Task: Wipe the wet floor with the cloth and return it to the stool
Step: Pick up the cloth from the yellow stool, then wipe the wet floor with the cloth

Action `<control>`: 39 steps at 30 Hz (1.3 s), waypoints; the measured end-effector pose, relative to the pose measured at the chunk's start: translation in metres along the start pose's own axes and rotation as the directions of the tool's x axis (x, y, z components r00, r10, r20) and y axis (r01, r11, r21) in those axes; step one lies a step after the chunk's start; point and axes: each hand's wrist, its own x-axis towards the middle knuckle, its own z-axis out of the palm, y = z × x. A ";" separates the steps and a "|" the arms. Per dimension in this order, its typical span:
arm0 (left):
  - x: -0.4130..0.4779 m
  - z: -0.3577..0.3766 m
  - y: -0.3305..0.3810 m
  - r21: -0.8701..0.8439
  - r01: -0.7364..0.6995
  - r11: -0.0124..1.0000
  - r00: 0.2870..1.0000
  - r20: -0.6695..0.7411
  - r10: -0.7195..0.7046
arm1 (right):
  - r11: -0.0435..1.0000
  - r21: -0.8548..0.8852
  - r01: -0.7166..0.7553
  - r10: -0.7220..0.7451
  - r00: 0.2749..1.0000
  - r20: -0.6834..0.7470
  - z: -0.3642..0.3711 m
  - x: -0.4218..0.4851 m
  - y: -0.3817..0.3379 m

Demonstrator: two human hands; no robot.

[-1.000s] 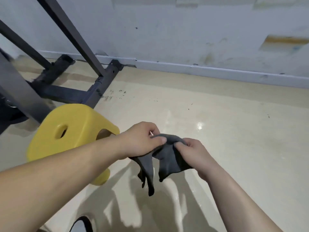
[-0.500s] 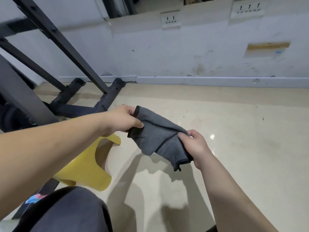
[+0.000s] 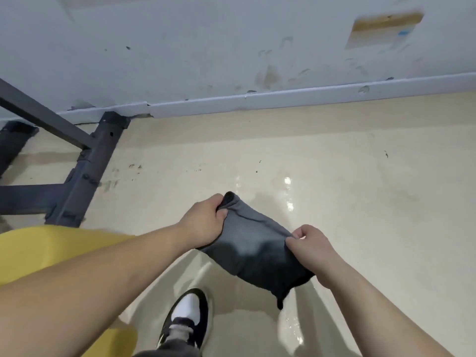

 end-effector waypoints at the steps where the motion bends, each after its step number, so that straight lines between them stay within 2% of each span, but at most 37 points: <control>1: 0.016 0.007 -0.005 0.019 -0.009 1.000 0.999 0.041 0.009 | 1.000 0.005 -0.025 0.025 1.000 -0.013 0.002 0.008 0.002; 4: 0.067 0.020 -0.020 0.063 -0.024 0.998 0.990 0.138 0.015 | 0.996 0.049 -0.076 0.079 0.994 -0.072 0.017 0.034 0.004; 7: 0.120 0.016 -0.035 0.095 -0.089 0.991 0.978 0.200 0.068 | 0.979 0.173 -0.110 0.133 0.983 -0.127 0.040 0.061 -0.006; 10: 0.168 -0.002 -0.046 0.024 -0.166 0.986 0.977 0.141 0.161 | 0.974 0.220 -0.058 0.115 0.959 -0.257 0.058 0.094 -0.029; 12: 0.188 -0.010 -0.053 -0.090 -0.180 0.980 0.981 0.055 0.185 | 0.993 0.118 -0.022 0.063 0.932 -0.358 0.066 0.115 -0.044; 14: 0.203 -0.011 -0.071 -0.149 -0.139 0.979 0.989 0.036 0.146 | 0.977 -0.211 -0.017 -0.066 0.923 -0.379 0.078 0.136 -0.056; 16: 0.208 -0.005 -0.095 -0.060 -0.124 0.990 0.988 0.088 0.129 | 0.849 -0.524 0.068 -0.229 0.941 -0.248 0.092 0.148 -0.067; 18: 0.213 0.002 -0.120 0.071 -0.147 0.987 0.976 0.174 0.133 | 0.720 -0.665 0.199 -0.298 0.954 -0.037 0.108 0.164 -0.076; 21: 0.225 0.000 -0.147 0.255 -0.203 0.946 0.958 0.250 0.138 | 0.539 -0.788 0.298 -0.284 0.945 0.163 0.125 0.194 -0.087; 23: 0.237 -0.007 -0.161 0.407 -0.203 0.891 0.959 0.267 0.097 | 0.443 -0.850 0.286 -0.226 0.953 0.203 0.134 0.215 -0.089; 24: 0.245 -0.011 -0.168 0.480 -0.182 0.858 0.961 0.273 0.051 | 0.428 -0.864 0.263 -0.179 0.962 0.204 0.139 0.224 -0.089; 26: 0.261 -0.020 -0.185 0.585 -0.104 0.805 0.962 0.264 -0.067 | 0.448 -0.866 0.222 -0.105 0.975 0.196 0.150 0.238 -0.083; 29: 0.281 -0.027 -0.202 0.615 -0.007 0.789 0.956 0.235 -0.174 | 0.470 -0.861 0.195 -0.064 0.980 0.187 0.159 0.244 -0.073; 33: 0.293 -0.025 -0.214 0.556 -0.009 0.831 0.960 0.237 -0.149 | 0.527 -0.839 0.137 -0.024 0.989 0.147 0.156 0.272 -0.094; 39: 0.298 -0.021 -0.217 0.552 -0.028 0.834 0.953 0.266 -0.143 | 0.636 -0.771 -0.025 0.023 1.000 -0.013 0.156 0.337 -0.158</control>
